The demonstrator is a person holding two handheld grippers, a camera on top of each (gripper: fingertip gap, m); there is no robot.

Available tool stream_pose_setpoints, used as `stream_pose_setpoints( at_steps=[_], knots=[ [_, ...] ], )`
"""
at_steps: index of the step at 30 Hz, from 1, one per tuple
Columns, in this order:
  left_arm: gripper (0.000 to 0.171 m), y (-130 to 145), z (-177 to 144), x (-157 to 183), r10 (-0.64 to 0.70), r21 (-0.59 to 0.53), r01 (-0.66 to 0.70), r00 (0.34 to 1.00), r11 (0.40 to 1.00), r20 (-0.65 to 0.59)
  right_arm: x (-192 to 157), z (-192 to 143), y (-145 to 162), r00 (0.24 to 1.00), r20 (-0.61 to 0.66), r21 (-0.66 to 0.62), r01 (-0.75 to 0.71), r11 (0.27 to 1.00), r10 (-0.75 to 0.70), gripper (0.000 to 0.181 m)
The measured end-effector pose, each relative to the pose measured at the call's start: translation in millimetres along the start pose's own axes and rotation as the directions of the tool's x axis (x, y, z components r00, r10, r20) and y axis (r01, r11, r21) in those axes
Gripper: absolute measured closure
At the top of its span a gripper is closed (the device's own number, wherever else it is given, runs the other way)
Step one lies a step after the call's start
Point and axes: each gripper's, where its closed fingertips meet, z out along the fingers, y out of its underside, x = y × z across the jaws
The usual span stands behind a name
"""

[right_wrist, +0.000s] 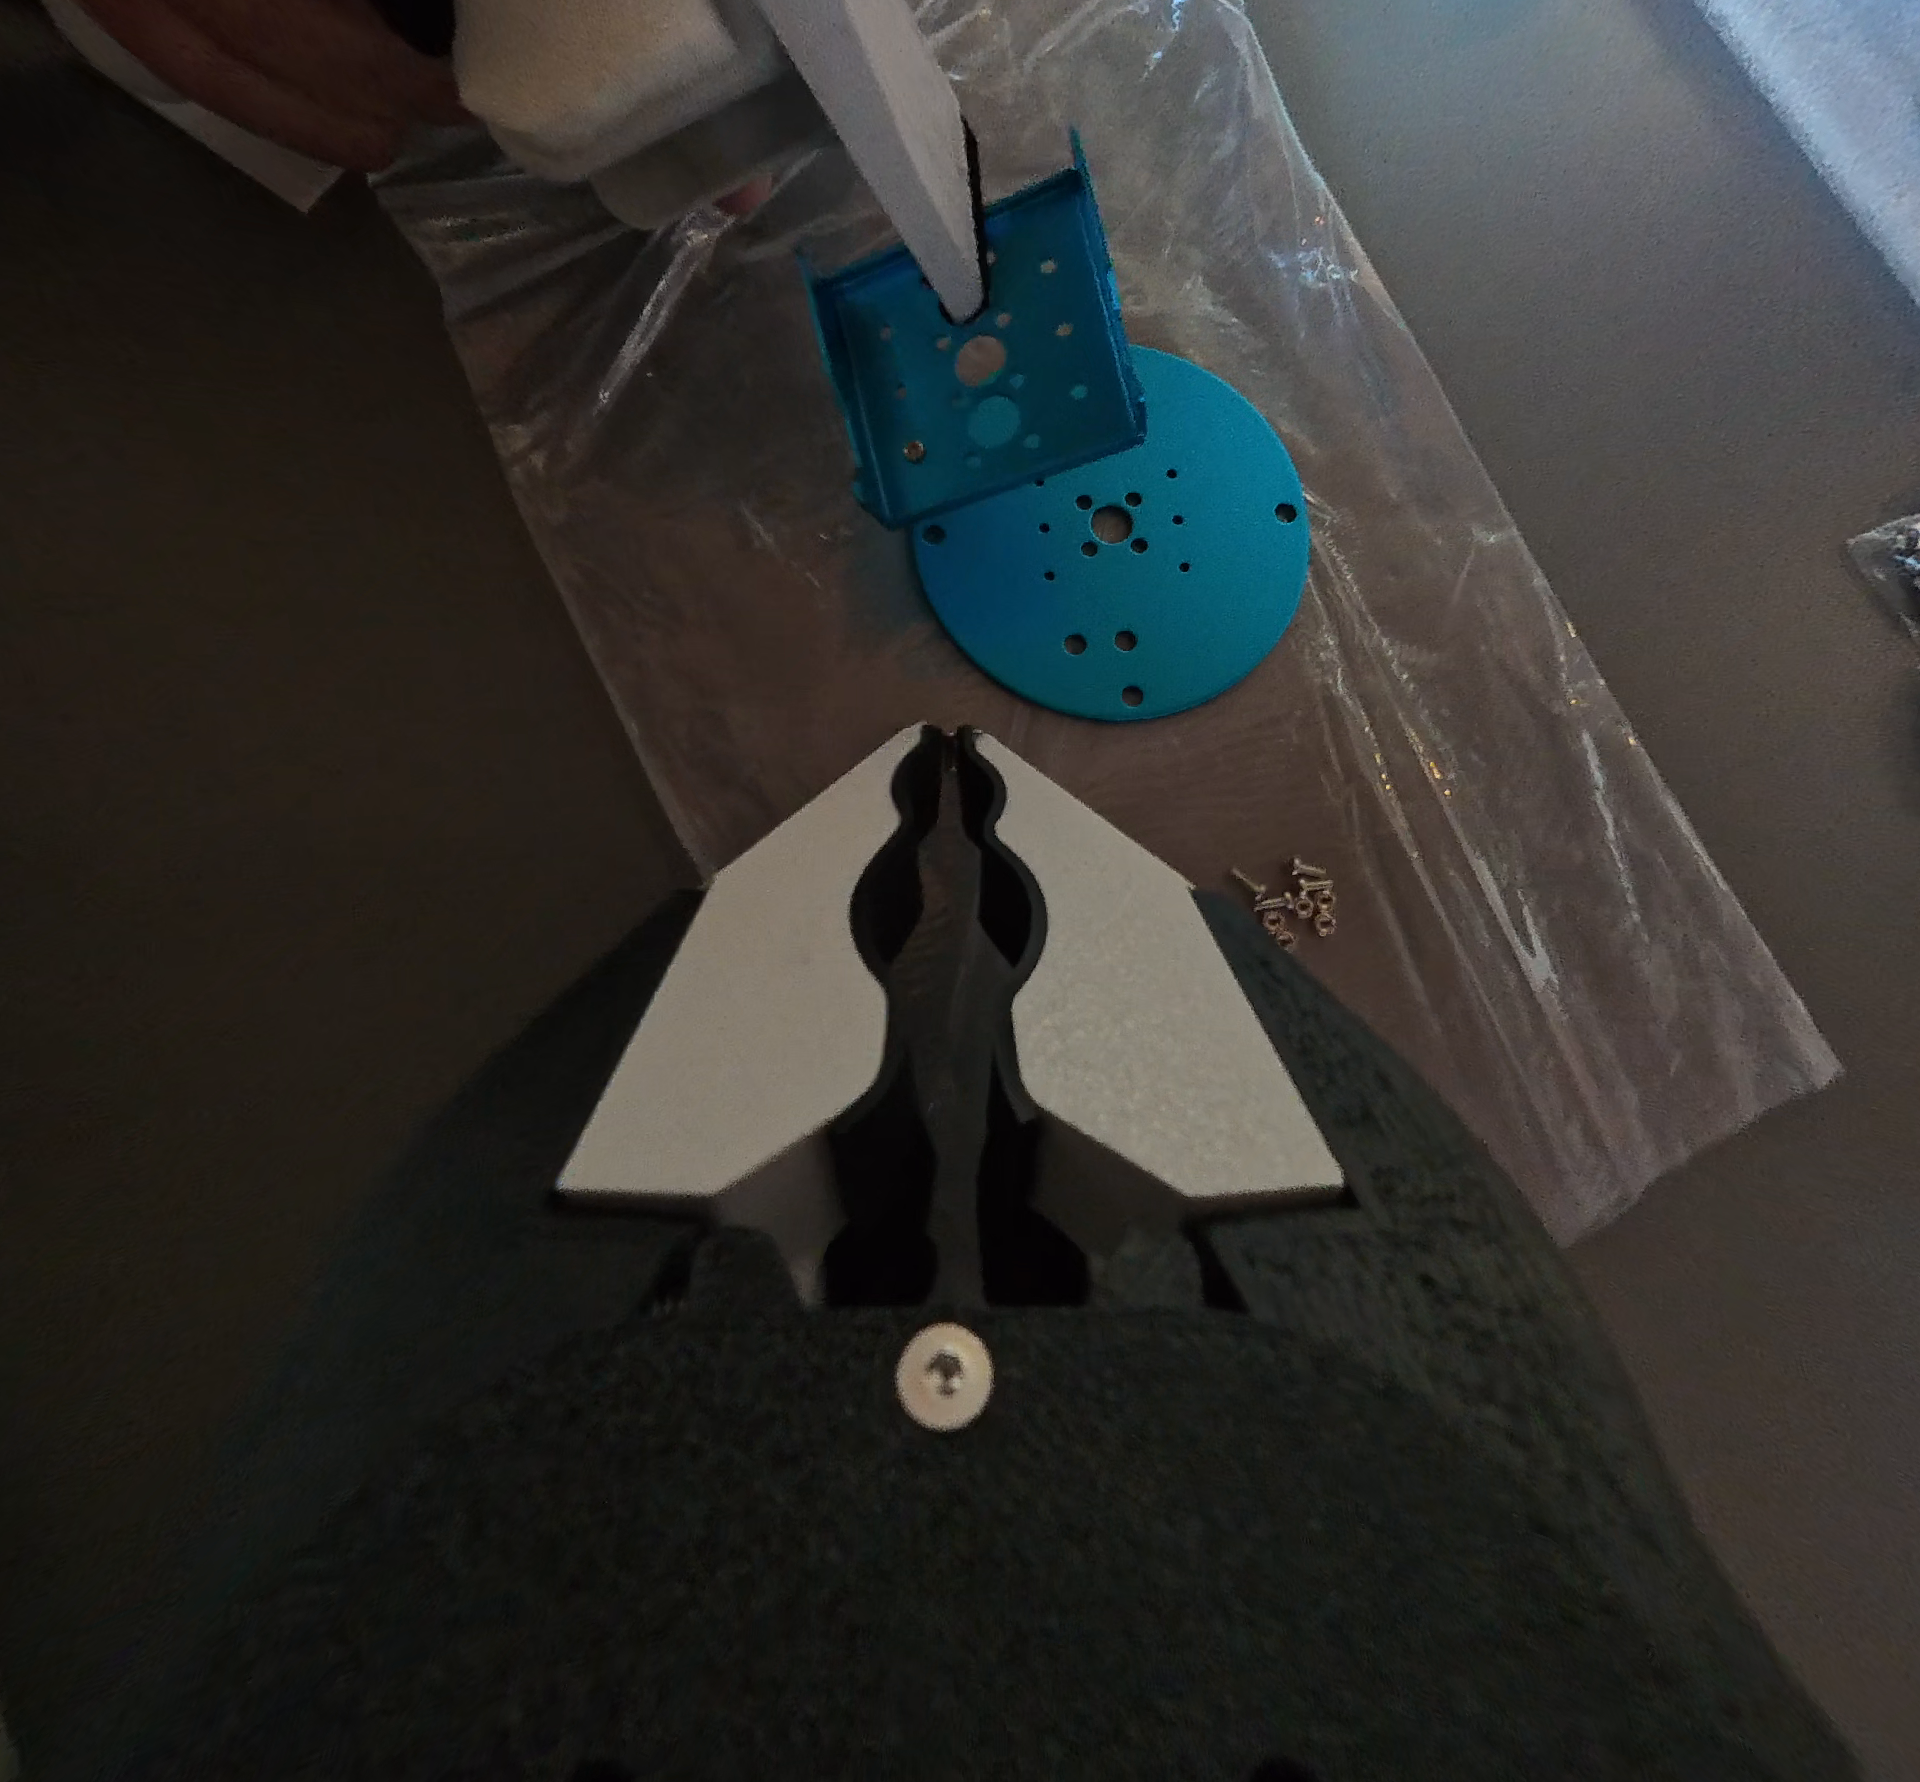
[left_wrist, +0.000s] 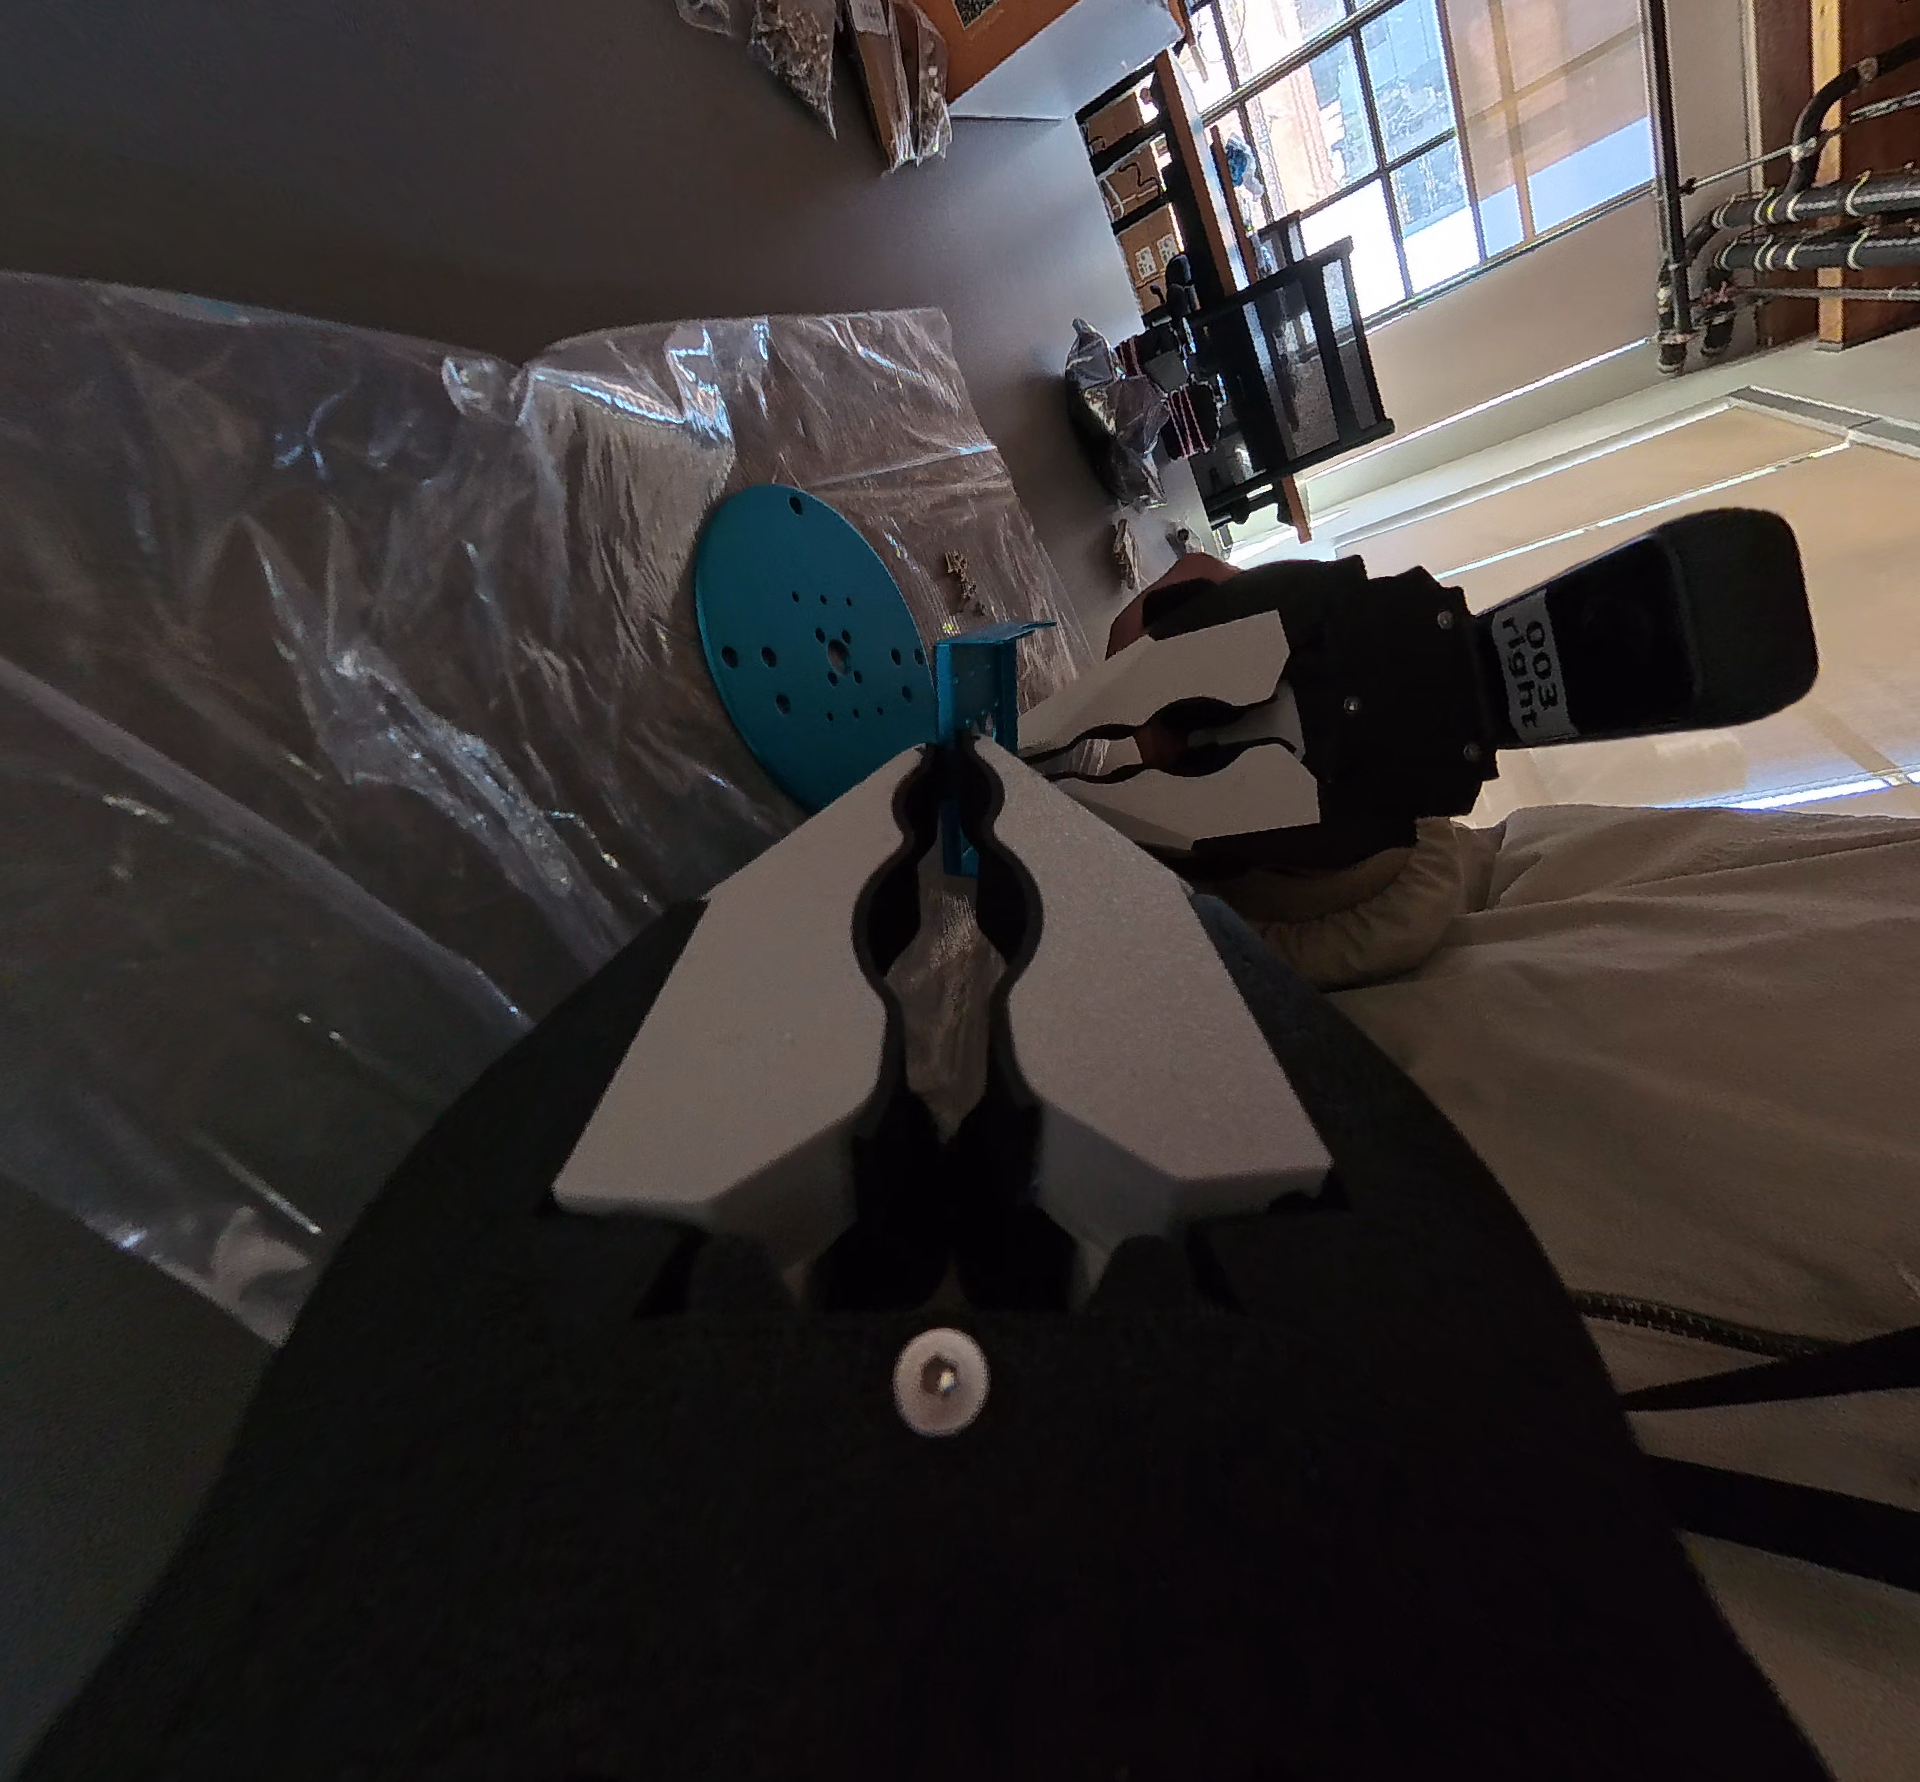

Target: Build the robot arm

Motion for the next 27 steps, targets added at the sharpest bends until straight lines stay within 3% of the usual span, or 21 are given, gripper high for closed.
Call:
stream_pose_setpoints(
  at_steps=[5, 8, 11, 16, 27],
  knots=[
    [0.17, -0.6, -0.3, 1.5, -0.02, 0.004, 0.02, 1.0, 1.0, -0.016, 4.5, -6.3, -10.4, 0.998, -0.039, 0.053, 0.046, 0.998, -0.044, 0.181],
    [0.17, 0.1, 0.1, 6.5, -0.058, 0.0, 0.058, 0.996, 0.998, -0.063, 10.2, -26.2, -43.5, 0.996, -0.067, 0.234, 0.077, 0.969, -0.063, 0.181],
    [0.17, 3.7, 2.4, 11.6, -0.076, -0.018, 0.074, 0.992, 0.997, -0.097, 0.4, -36.8, -74.8, 0.991, 0.006, 0.389, 0.12, 0.914, -0.132, 0.181],
    [0.17, 6.4, 3.9, 20.6, -0.106, -0.034, 0.102, 0.983, 0.994, -0.152, 6.2, -15.6, -70.2, 0.987, -0.043, 0.299, 0.163, 0.94, -0.158, 0.181],
    [0.17, 8.8, 5.0, 27.4, -0.141, -0.048, 0.134, 0.97, 0.99, -0.2, -2.4, -16.9, -72.9, 0.989, -0.027, 0.347, 0.146, 0.926, -0.146, 0.181]
  ],
)
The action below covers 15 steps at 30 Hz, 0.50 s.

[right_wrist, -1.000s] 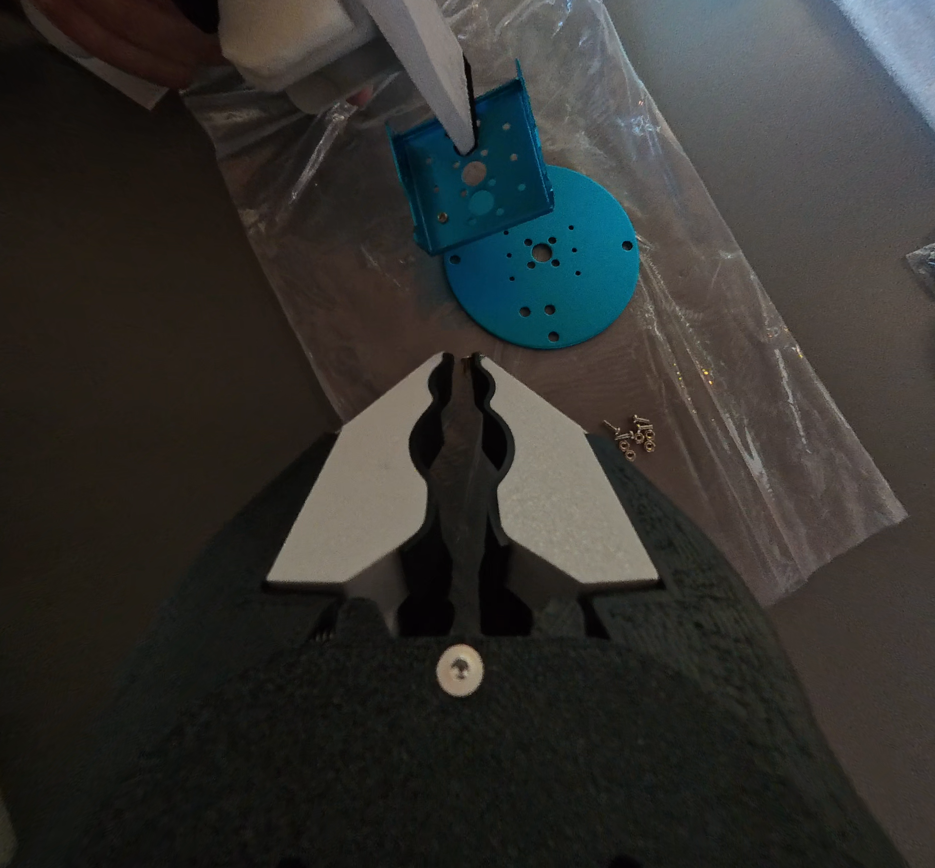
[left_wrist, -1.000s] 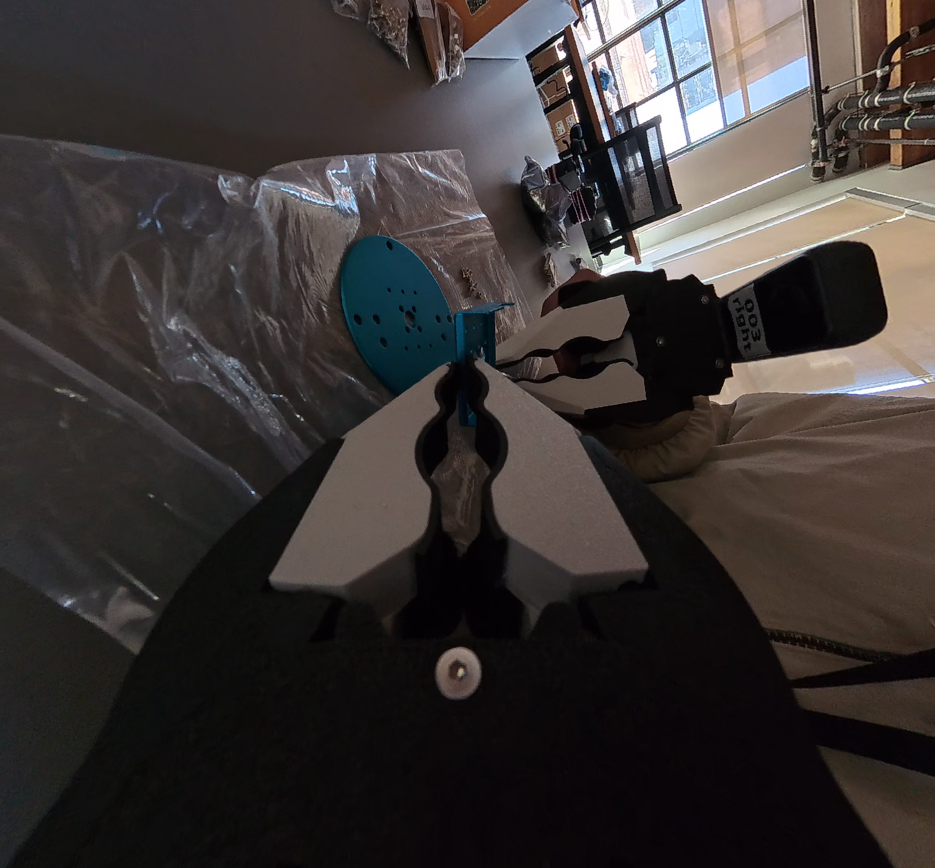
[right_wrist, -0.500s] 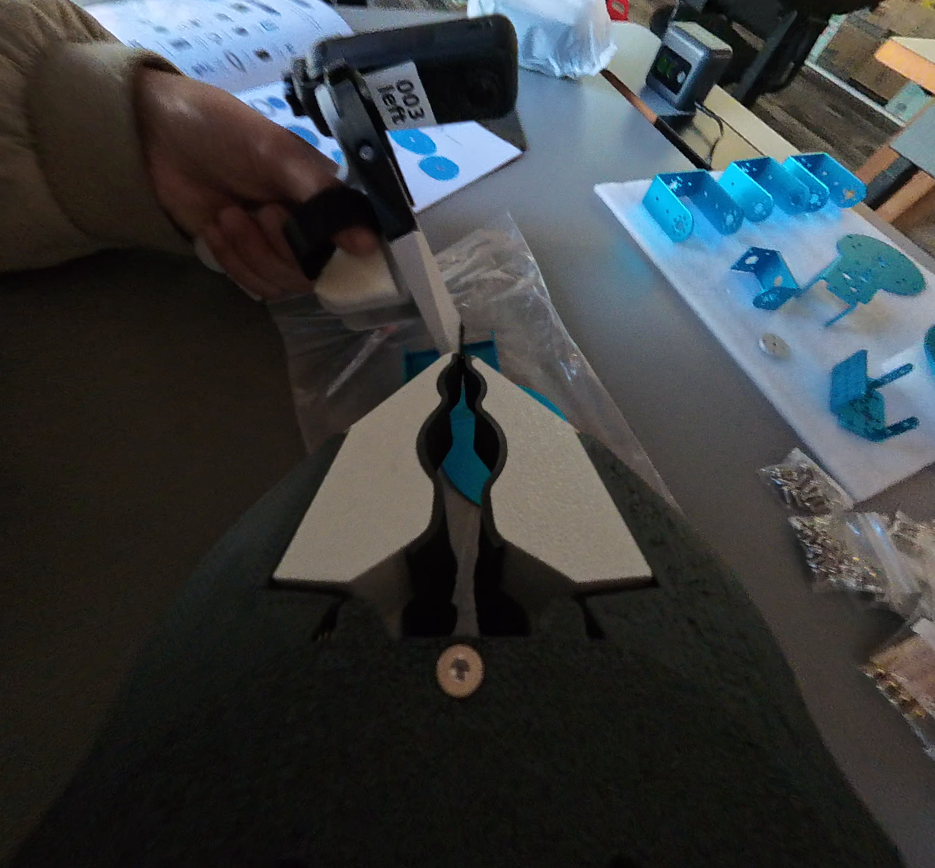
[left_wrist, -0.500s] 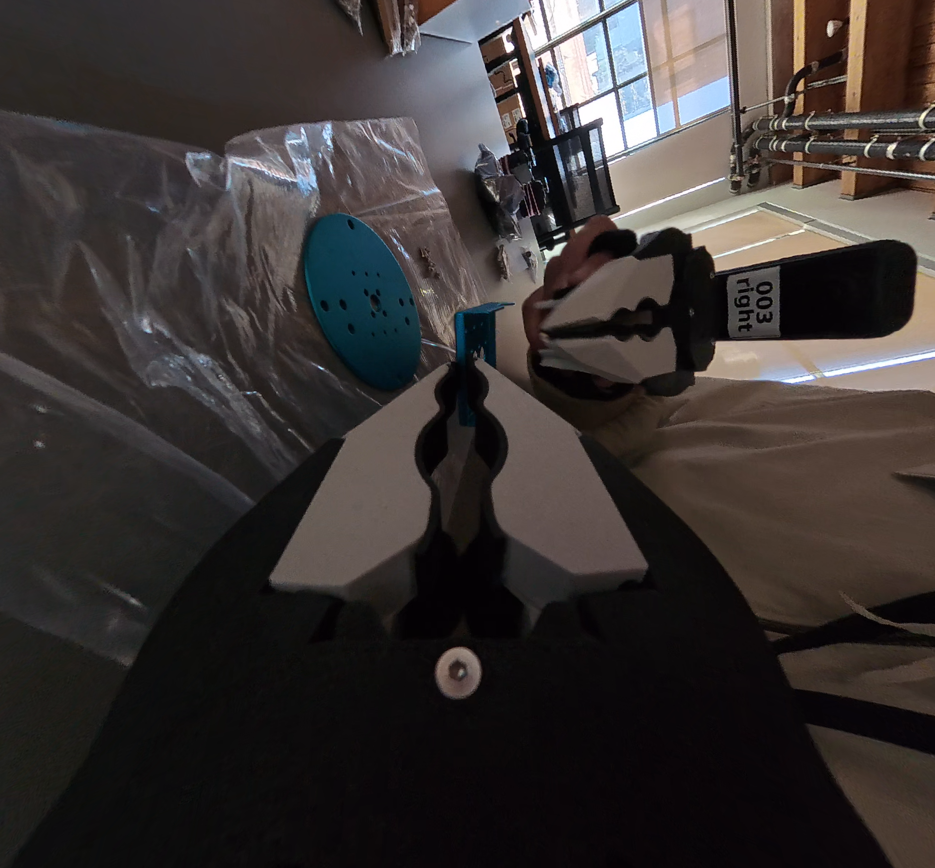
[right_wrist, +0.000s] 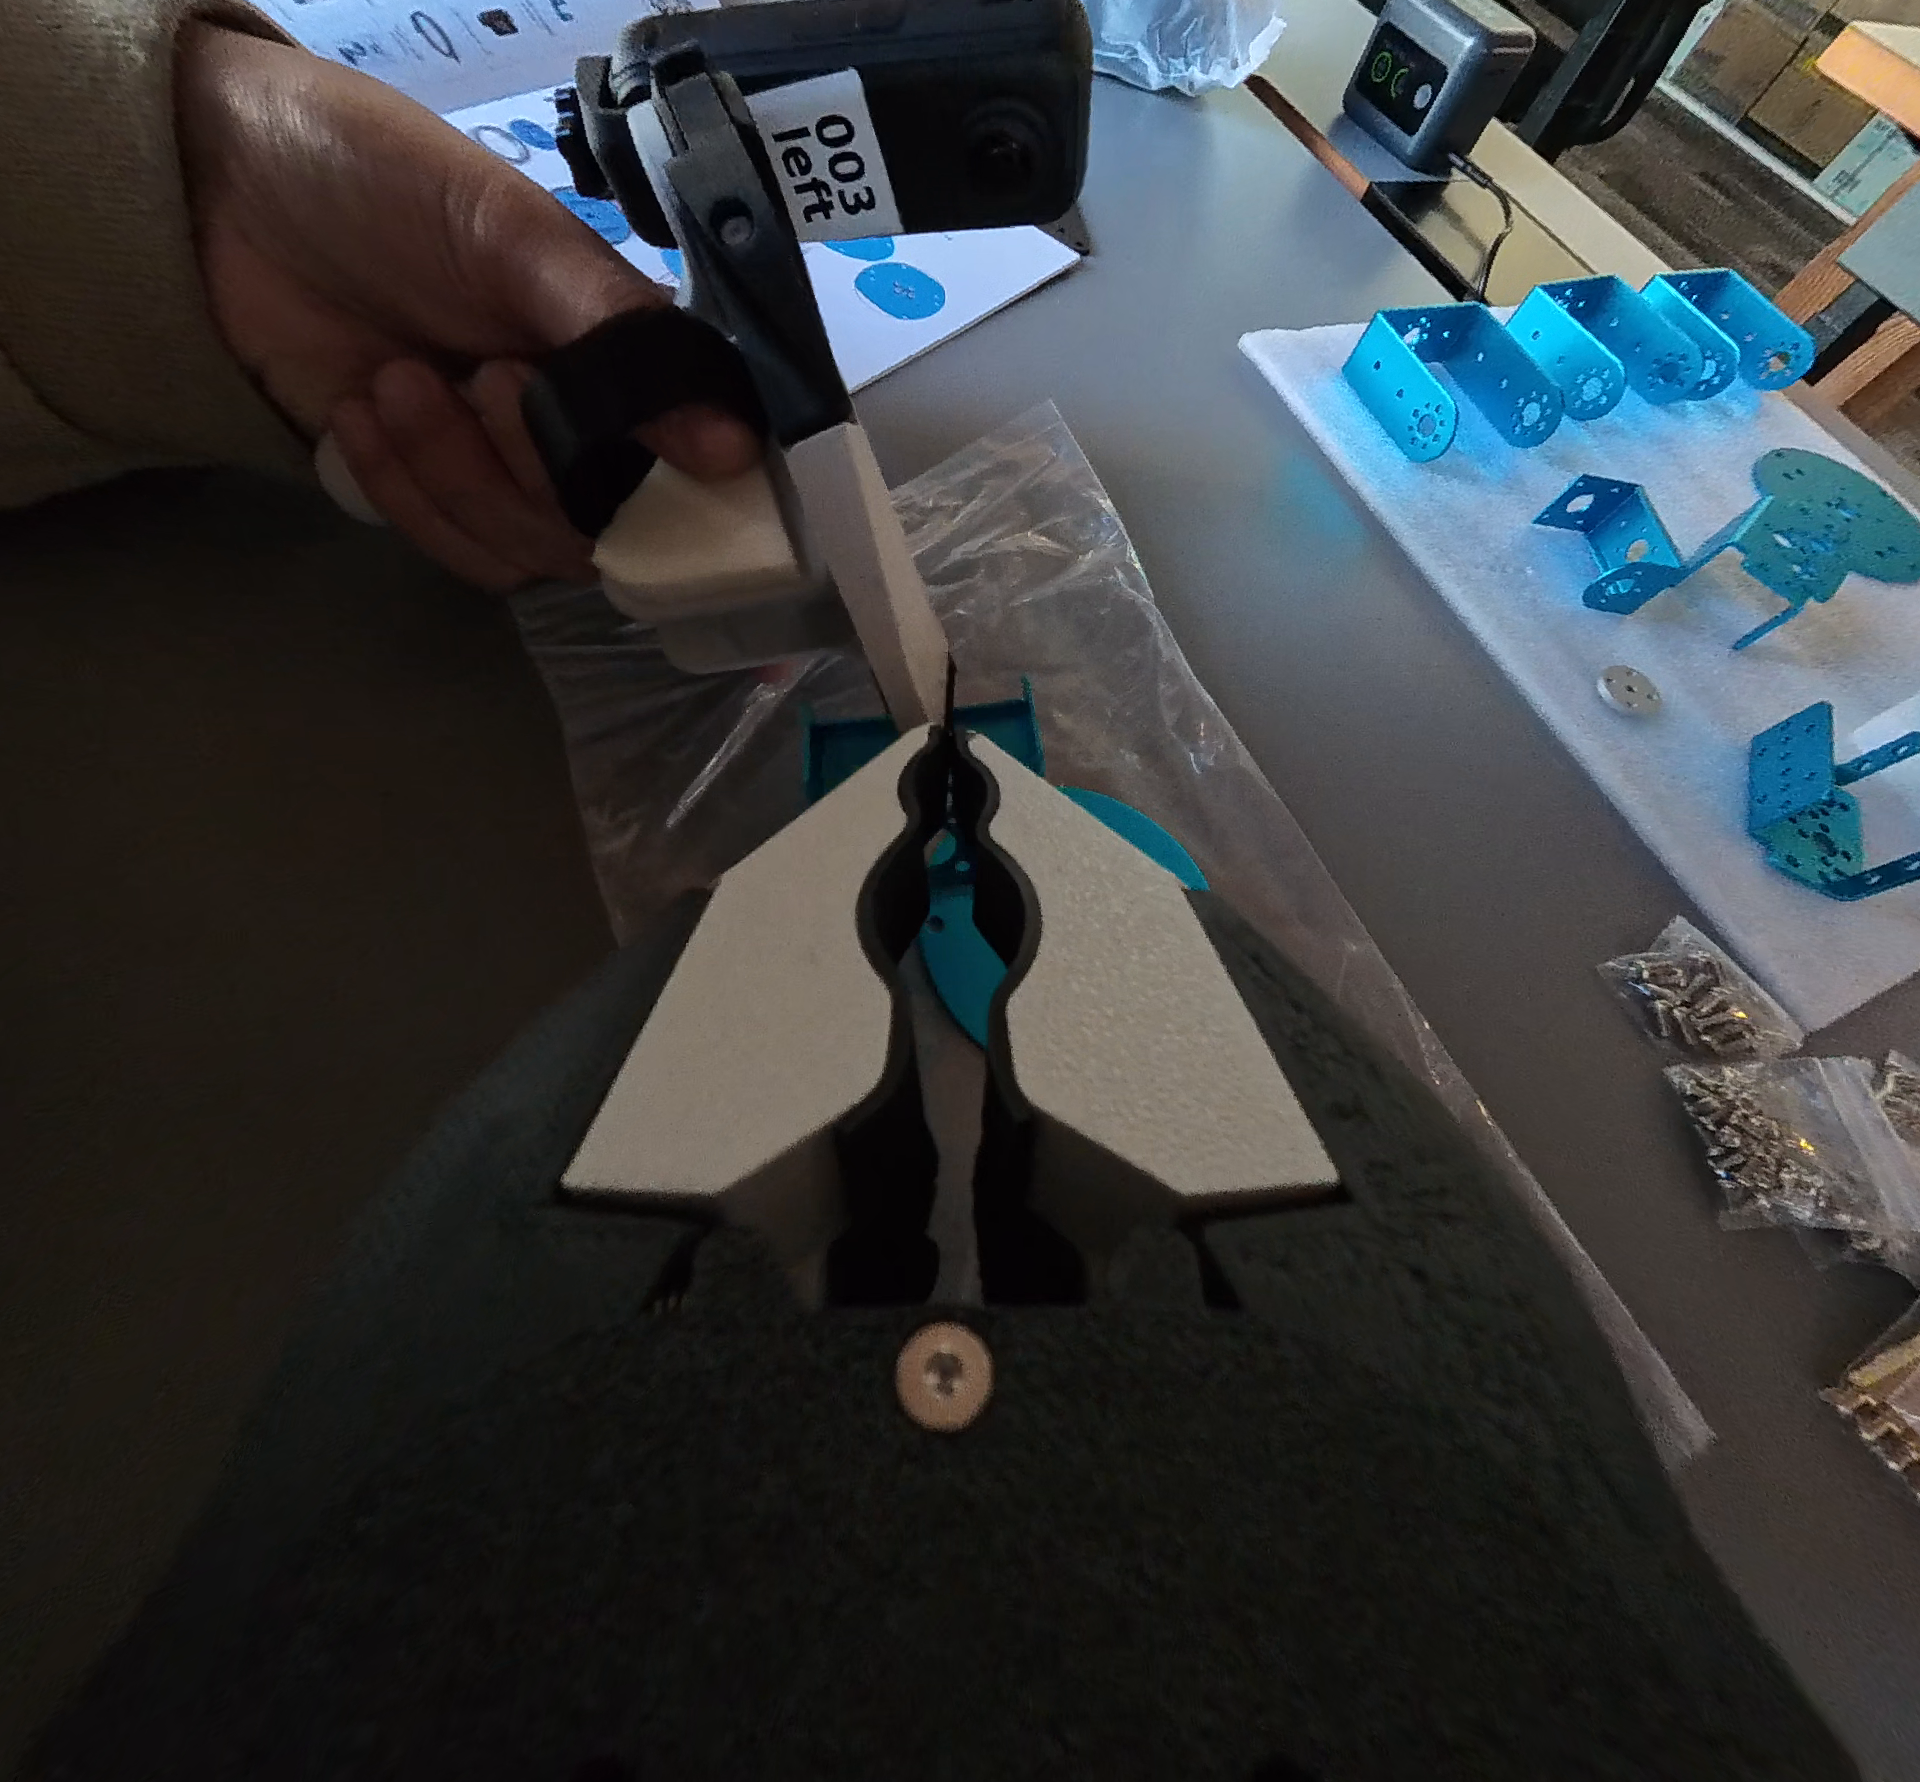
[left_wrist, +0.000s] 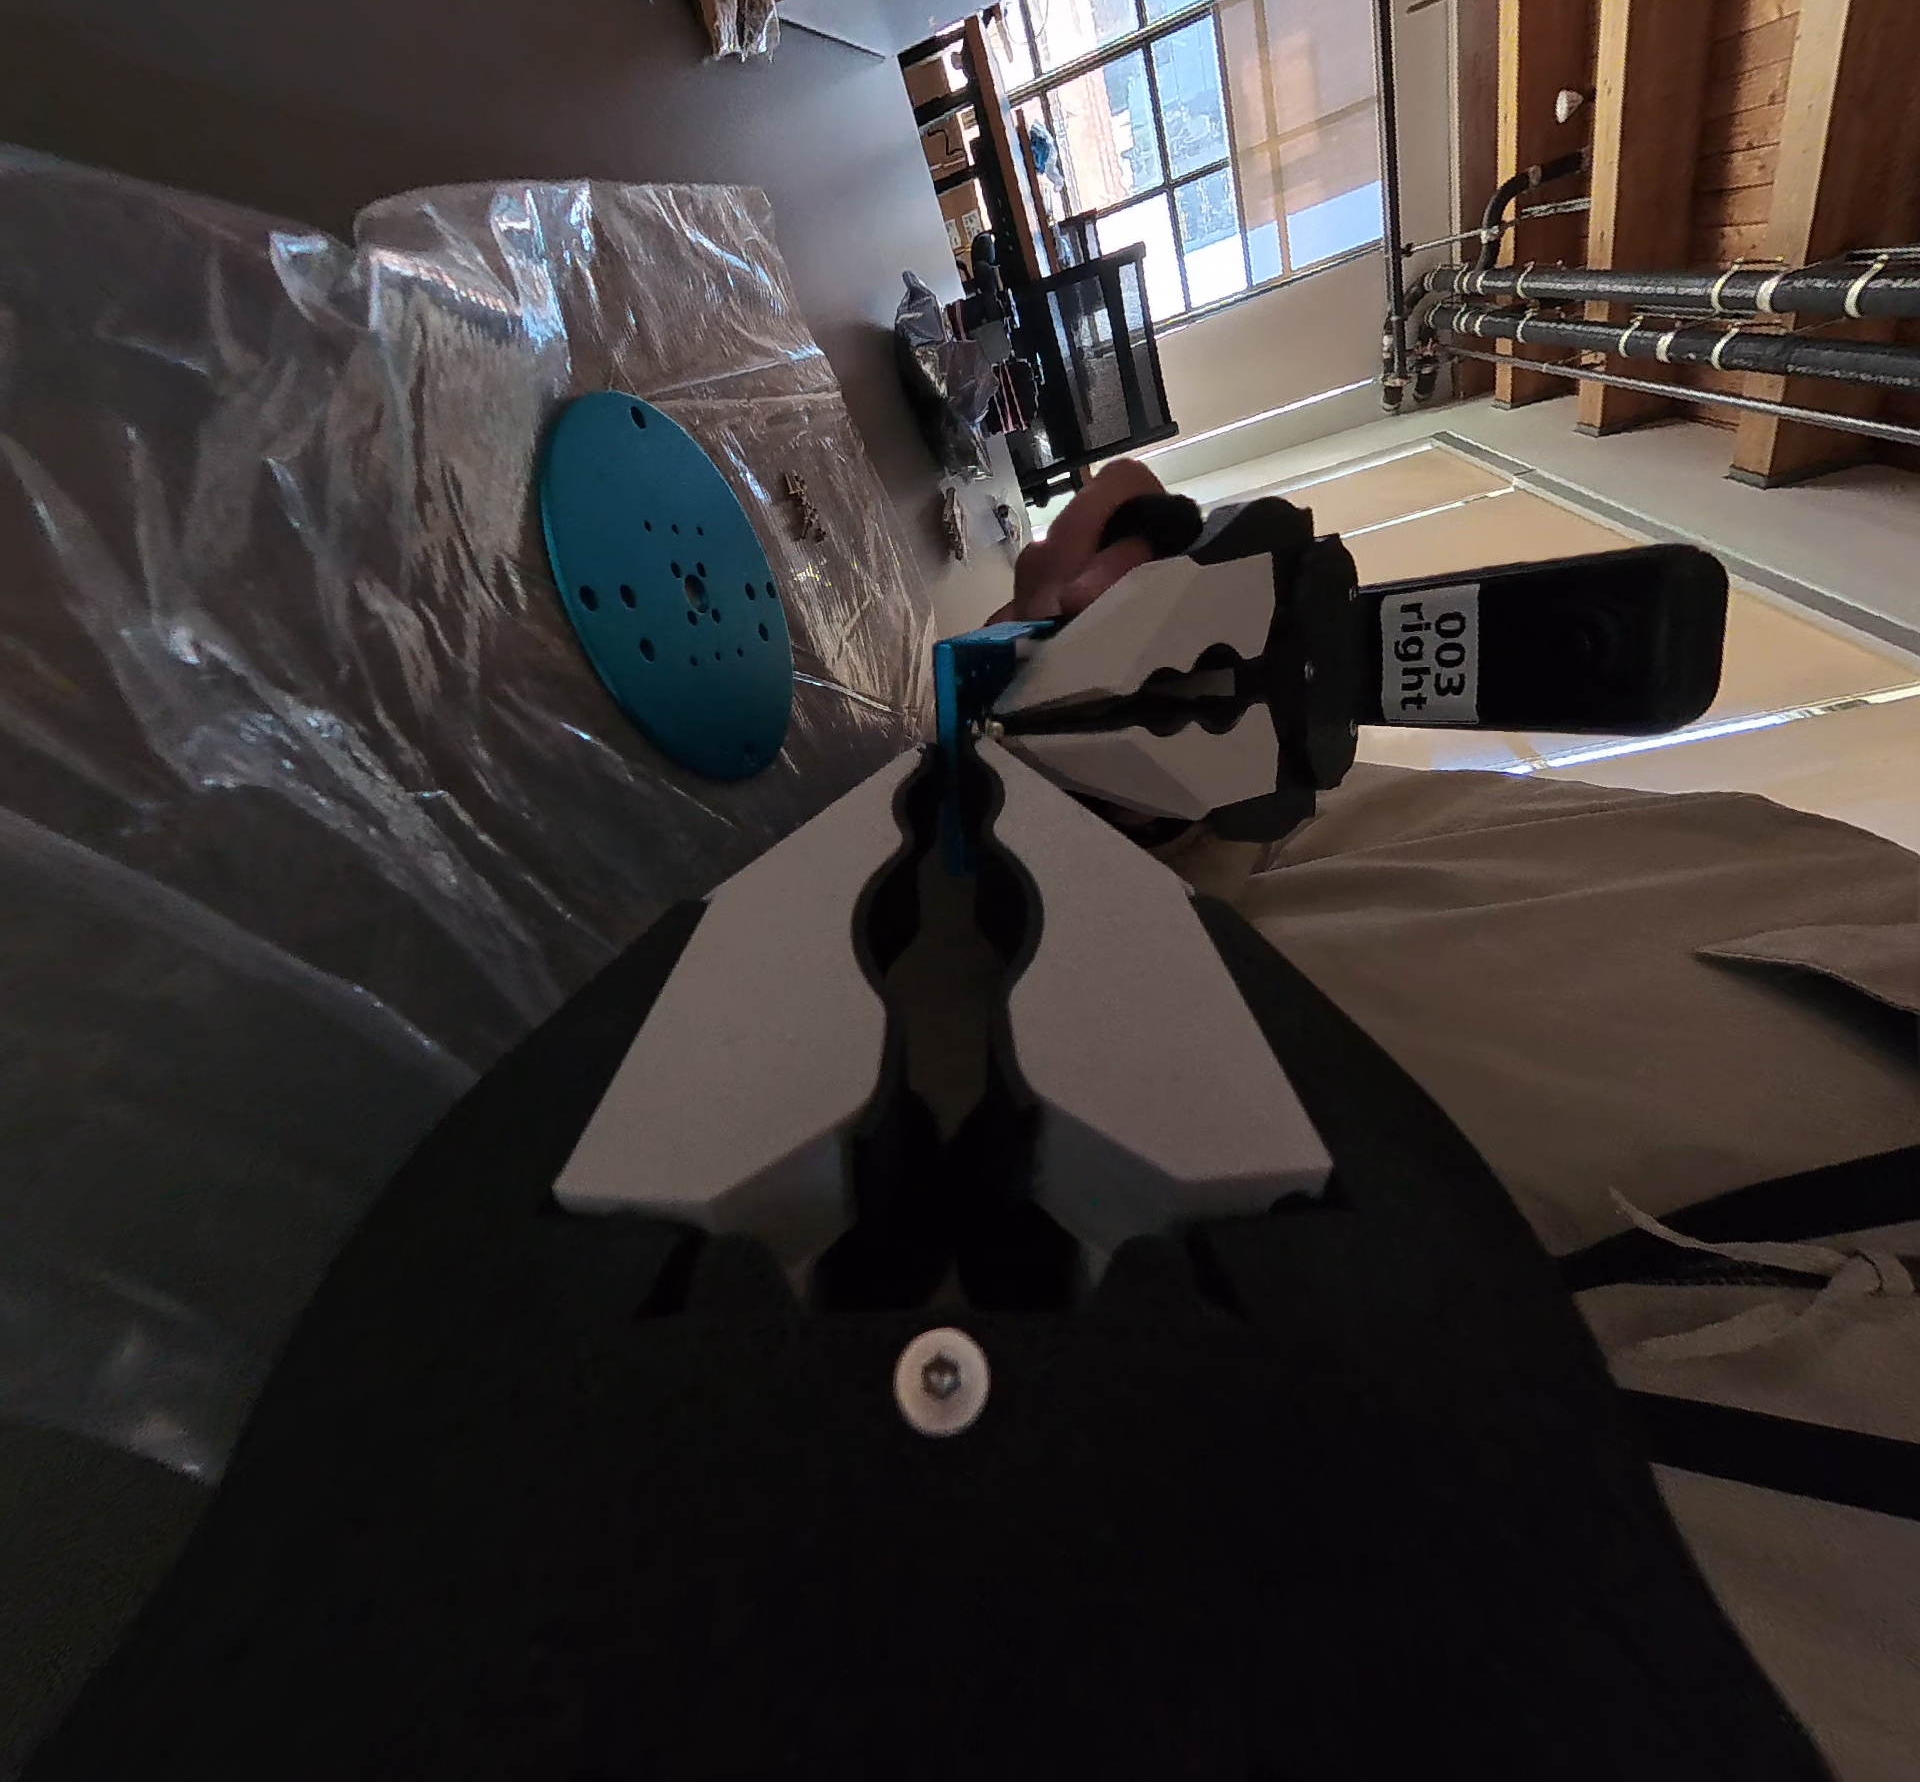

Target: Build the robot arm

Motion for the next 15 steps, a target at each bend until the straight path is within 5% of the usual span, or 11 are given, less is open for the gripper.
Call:
stream_pose_setpoints(
  at_steps=[8, 15],
  knots=[
    [0.17, -1.6, -1.1, 2.3, 0.029, 0.005, -0.029, 1.0, 1.0, 0.007, -4.4, 0.3, 0.0, 0.997, 0.051, 0.02, -0.062, 0.998, 0.061, 0.181],
    [0.17, -1.8, -2.4, -3.1, 0.04, 0.003, -0.04, 0.998, 0.999, 0.043, 2.5, 0.2, 5.7, 0.999, -0.031, -0.021, 0.017, 1.0, -0.018, 0.181]
  ],
)
